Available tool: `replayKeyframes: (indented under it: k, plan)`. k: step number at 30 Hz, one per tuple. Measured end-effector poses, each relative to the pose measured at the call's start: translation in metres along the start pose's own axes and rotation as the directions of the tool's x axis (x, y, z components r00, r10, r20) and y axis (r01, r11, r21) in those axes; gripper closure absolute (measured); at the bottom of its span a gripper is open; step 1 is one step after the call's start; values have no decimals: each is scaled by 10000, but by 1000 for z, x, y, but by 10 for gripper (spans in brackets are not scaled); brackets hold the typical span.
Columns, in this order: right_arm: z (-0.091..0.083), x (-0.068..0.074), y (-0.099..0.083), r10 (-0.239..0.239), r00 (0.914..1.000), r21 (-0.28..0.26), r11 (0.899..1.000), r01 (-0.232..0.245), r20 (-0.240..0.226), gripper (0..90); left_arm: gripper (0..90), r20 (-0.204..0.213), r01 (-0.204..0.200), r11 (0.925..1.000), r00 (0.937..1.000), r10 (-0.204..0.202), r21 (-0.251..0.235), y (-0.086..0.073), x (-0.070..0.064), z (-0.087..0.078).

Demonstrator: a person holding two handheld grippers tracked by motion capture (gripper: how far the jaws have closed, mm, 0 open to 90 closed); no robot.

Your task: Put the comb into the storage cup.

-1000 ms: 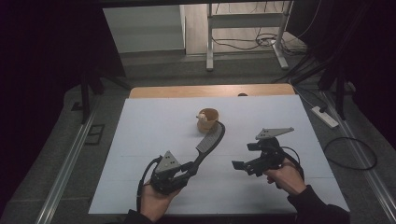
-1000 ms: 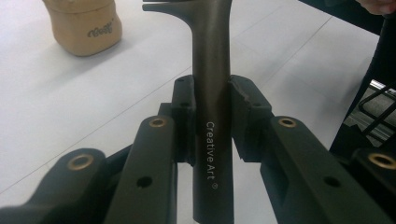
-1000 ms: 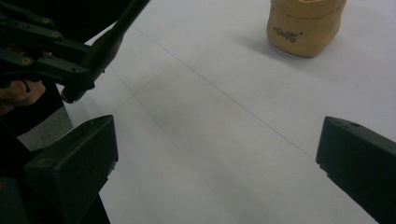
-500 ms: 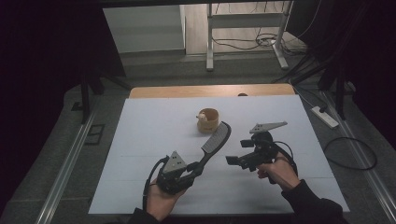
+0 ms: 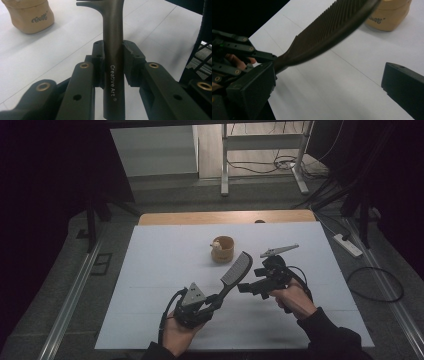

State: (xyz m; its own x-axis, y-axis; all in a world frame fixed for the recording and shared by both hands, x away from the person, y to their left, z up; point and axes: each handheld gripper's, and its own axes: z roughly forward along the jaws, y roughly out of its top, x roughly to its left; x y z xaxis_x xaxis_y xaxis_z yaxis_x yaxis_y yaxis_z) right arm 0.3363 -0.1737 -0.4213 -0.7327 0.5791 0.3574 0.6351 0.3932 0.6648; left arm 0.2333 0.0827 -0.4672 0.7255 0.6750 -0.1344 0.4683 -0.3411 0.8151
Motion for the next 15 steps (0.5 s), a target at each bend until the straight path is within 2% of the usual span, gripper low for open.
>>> replayKeyframes:
  k: [6, 9, 15]
  plan:
    - [4, -1, 5, 215, 9998, 114, 9997, -215, -55, 0, 720, 71, -9, 10000, 10000, 9, 10, 1, -2, 4]
    - [5, -1, 9, 499, 9986, 44, 9987, -498, -194, 0, 720, 63, -70, 10000, 10000, 70, 46, 1, -4, 7]
    - [8, -1, 16, 552, 9983, 56, 9985, -550, -202, 0, 720, -81, -103, 9999, 9999, 103, 60, 0, -4, 11]
